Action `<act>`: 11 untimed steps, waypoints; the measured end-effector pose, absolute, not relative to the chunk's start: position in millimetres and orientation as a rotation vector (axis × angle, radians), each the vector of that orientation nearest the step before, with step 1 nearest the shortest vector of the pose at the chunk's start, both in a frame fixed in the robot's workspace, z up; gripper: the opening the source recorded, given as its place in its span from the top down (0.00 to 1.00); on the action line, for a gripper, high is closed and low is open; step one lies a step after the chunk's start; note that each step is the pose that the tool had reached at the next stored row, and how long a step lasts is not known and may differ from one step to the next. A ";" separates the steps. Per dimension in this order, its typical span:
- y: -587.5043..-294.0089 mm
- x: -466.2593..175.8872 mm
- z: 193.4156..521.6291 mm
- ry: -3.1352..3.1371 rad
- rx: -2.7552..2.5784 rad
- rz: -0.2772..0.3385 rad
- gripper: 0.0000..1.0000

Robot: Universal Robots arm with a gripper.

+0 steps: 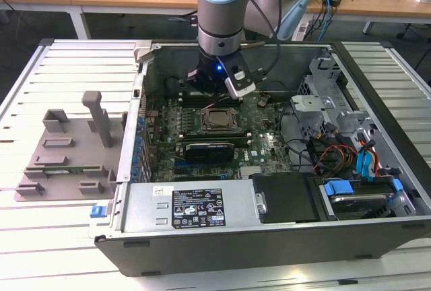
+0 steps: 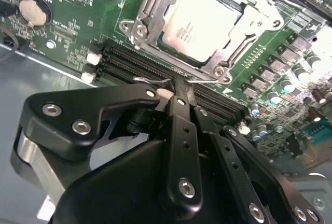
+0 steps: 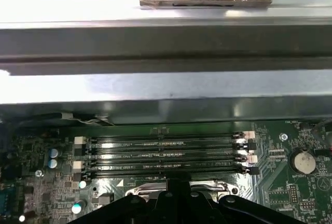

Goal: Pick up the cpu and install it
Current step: 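Install the first cpu locking lever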

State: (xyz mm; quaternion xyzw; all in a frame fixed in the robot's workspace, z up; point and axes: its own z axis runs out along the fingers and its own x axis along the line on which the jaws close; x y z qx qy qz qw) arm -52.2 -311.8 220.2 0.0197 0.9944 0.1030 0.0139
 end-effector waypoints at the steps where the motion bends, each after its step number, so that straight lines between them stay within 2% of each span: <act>1: -311.8 -50.2 217.9 3.094 0.091 0.318 0.89; 5: -311.8 -48.5 217.2 3.092 0.114 0.317 0.89; 11: -308.4 -44.6 216.5 3.089 0.173 0.265 0.89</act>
